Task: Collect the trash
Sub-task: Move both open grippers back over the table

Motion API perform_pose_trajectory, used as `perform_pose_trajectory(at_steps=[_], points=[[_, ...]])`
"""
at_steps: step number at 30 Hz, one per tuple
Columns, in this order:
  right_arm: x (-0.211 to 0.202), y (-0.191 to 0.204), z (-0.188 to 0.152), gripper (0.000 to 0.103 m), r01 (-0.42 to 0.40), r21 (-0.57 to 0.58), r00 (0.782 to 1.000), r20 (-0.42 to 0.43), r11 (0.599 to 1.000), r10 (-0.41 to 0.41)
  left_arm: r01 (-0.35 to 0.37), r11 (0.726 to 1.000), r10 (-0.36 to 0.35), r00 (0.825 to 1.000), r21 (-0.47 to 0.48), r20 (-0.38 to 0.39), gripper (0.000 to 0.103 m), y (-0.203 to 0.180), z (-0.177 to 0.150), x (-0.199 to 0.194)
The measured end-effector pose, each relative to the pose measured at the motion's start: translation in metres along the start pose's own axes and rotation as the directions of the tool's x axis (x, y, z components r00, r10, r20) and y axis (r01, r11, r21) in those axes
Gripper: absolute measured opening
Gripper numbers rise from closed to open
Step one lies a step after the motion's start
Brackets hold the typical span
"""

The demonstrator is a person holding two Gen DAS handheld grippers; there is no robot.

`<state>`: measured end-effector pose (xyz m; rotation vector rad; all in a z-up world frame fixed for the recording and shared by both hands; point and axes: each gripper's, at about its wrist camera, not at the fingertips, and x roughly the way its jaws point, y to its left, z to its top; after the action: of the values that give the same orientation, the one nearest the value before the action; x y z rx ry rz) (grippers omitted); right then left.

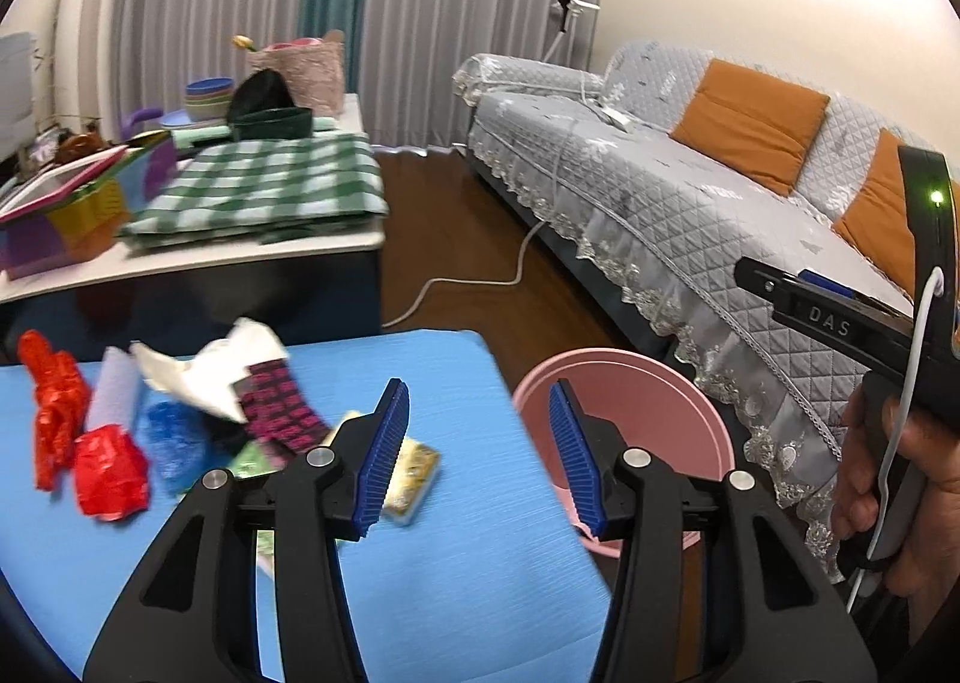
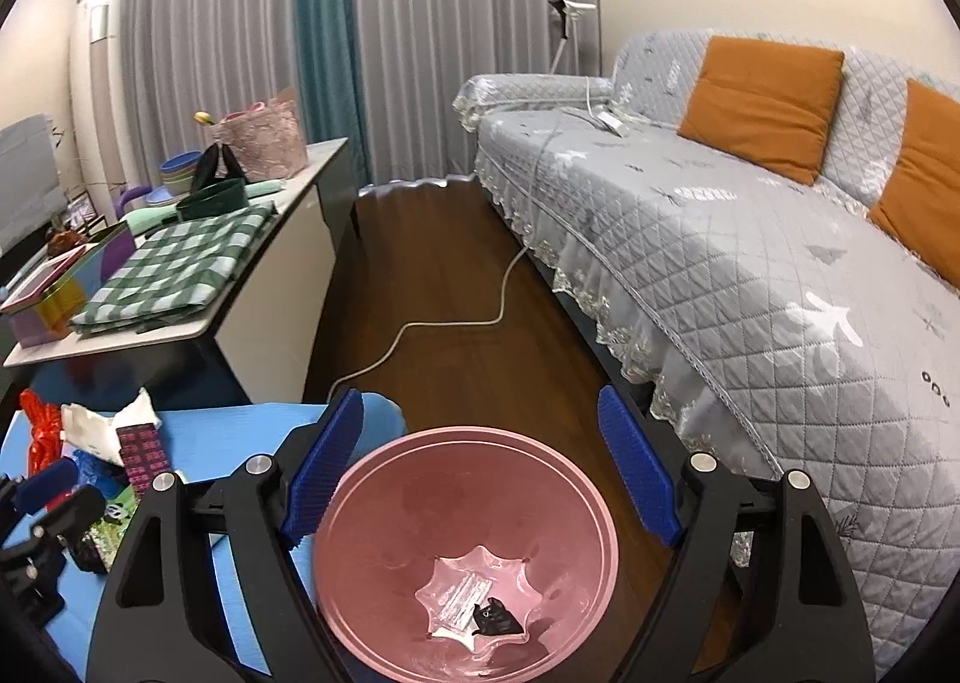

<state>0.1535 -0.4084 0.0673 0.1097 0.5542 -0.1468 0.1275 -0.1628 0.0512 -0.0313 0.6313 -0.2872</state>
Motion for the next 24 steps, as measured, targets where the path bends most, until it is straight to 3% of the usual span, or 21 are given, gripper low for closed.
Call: perform_pose_trajectory(at_steps=[6, 9, 12, 15, 24], points=[[-0.016, 0.009, 0.001, 0.078, -0.044, 0.033, 0.999, 0.012, 0.998, 0.043, -0.029, 0.999, 0.03, 0.999, -0.018, 0.024, 0.049, 0.026, -0.003, -0.027], [-0.028, 0.014, 0.003, 0.078, -0.085, 0.061, 0.995, 0.049, 0.995, 0.082, -0.056, 0.998, 0.056, 0.998, -0.026, 0.033, 0.058, 0.042, -0.007, -0.04], [-0.037, 0.023, 0.003, 0.078, -0.102, 0.054, 0.993, 0.069, 0.993, 0.098, -0.074, 0.997, 0.075, 0.996, -0.033, 0.045, 0.059, 0.059, -0.011, -0.052], [-0.045, 0.037, 0.002, 0.071, -0.122, 0.035, 0.99, 0.071, 0.992, 0.119, -0.092, 0.995, 0.094, 0.994, -0.038, 0.06, 0.059, 0.073, -0.014, -0.064], [-0.065, 0.072, 0.0, 0.068, -0.116, -0.011, 0.989, 0.09, 0.993, 0.116, -0.129, 0.989, 0.136, 0.986, -0.072, 0.098, 0.06, 0.113, -0.025, -0.092]])
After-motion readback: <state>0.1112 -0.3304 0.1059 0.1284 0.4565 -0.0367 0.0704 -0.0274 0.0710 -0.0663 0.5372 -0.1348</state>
